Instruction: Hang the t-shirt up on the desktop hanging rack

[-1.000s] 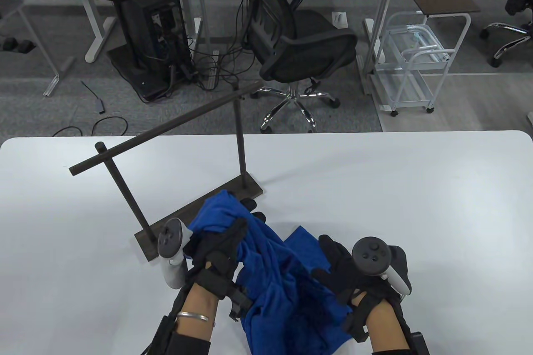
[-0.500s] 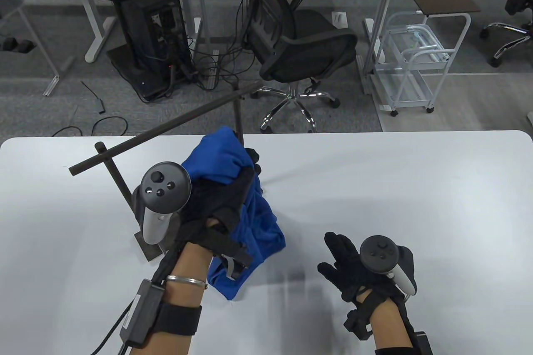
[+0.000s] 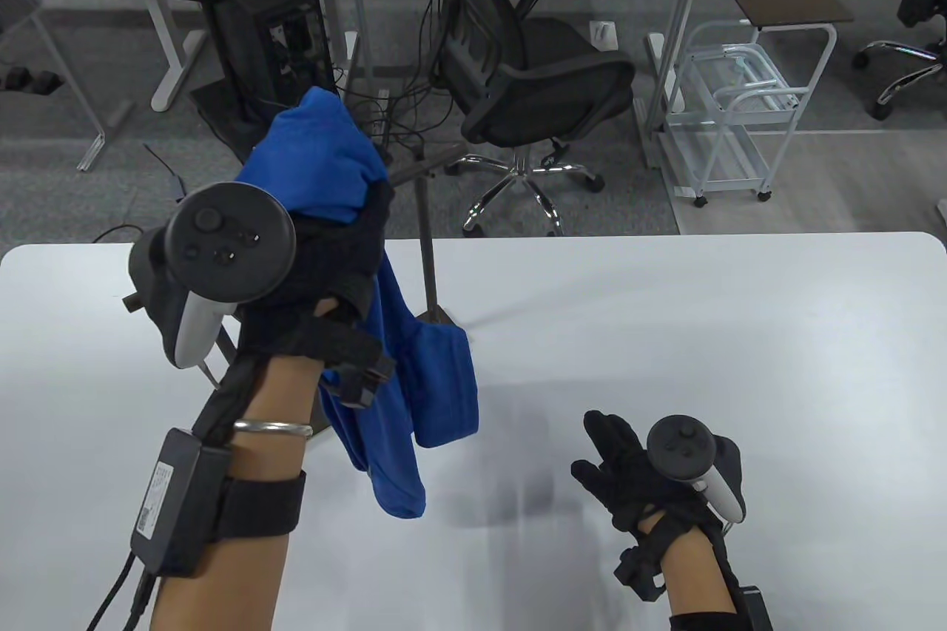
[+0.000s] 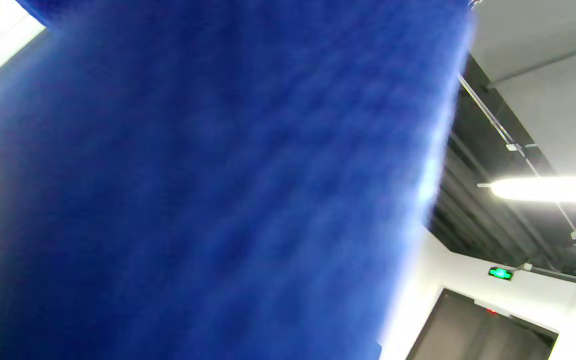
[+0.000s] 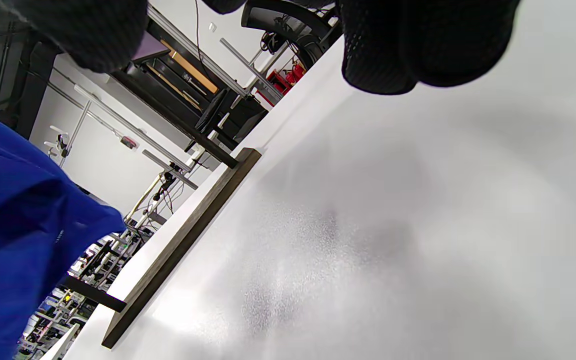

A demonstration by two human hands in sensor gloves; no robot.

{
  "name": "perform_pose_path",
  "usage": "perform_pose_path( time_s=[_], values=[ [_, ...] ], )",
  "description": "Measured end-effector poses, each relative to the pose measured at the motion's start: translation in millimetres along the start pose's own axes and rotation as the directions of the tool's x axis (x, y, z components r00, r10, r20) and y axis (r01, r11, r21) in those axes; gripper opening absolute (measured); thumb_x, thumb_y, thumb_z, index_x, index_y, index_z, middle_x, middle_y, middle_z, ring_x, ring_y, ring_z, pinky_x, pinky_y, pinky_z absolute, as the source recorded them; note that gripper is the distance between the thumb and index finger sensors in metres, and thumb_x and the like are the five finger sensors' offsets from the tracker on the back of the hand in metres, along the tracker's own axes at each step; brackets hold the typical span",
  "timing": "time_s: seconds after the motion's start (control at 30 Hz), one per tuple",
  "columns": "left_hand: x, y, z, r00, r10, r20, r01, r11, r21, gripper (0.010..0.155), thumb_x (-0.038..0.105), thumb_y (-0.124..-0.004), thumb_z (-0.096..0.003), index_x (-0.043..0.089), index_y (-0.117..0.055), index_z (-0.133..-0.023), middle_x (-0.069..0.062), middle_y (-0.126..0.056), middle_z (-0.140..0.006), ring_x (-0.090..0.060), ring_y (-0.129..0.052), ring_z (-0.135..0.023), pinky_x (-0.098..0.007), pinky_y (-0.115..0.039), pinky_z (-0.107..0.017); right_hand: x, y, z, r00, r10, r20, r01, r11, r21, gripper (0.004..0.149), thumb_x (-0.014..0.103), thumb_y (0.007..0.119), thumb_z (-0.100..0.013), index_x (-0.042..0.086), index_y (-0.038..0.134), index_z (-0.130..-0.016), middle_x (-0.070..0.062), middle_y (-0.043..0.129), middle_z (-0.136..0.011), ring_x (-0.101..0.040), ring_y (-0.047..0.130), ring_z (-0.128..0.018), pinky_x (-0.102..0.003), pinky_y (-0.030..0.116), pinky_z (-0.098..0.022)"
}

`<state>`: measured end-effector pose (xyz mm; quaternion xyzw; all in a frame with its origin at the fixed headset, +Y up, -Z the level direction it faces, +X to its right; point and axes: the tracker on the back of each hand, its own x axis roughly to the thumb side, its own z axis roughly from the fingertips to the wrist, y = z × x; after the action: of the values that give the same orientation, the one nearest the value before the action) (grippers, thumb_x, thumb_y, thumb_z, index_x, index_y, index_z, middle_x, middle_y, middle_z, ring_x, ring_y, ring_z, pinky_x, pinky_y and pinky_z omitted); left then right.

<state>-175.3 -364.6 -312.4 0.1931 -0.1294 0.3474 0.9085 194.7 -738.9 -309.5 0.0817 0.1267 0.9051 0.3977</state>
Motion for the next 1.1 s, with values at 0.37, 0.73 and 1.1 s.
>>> perform_pose_path(
  time_s=[0.37,0.73,1.1],
  values=[
    [7.9,57.2,-53.9,0.997,0.009,-0.078,-0.001,0.995,0.101,0.083,0.06,-0.045,-0.0629,0.022,0.014,-0.107,0.022,-0.037,-0.115,0.005,-0.072,-0.103,-0.028,-0.062,-0.088,3.6,-4.4,-3.2,0.999,0.03,0.011,-0.029,0.999,-0.03,0.075,0.05,0.074,-0.042,0.021,0.038,-0.101,-0.017,0.028,-0.104,-0.048,0.071,-0.071,-0.056,0.068,-0.045],
    [-57.1,30.8,-103.5,0.904,-0.36,-0.23,0.389,0.916,0.095,0.077,0.062,-0.048,-0.0515,0.054,0.01,-0.1,-0.01,-0.039,-0.12,-0.024,-0.102,-0.08,-0.027,-0.093,-0.05,-7.2,-4.5,-3.4,0.998,0.029,-0.049,-0.03,0.999,-0.024,0.074,0.05,0.073,-0.042,0.021,0.038,-0.101,-0.017,0.031,-0.104,-0.049,0.072,-0.07,-0.056,0.069,-0.044],
    [-118.1,-16.3,-126.6,0.588,-0.647,-0.485,0.653,0.734,-0.187,0.08,0.064,-0.059,-0.0448,0.028,-0.048,-0.115,-0.018,-0.089,-0.093,-0.023,-0.115,-0.042,-0.026,-0.094,-0.024,-10.6,-2.8,2.0,0.994,0.05,-0.095,-0.05,0.999,0.005,0.073,0.05,0.073,-0.042,0.021,0.04,-0.101,-0.018,0.035,-0.103,-0.049,0.073,-0.068,-0.055,0.07,-0.043]
  ],
)
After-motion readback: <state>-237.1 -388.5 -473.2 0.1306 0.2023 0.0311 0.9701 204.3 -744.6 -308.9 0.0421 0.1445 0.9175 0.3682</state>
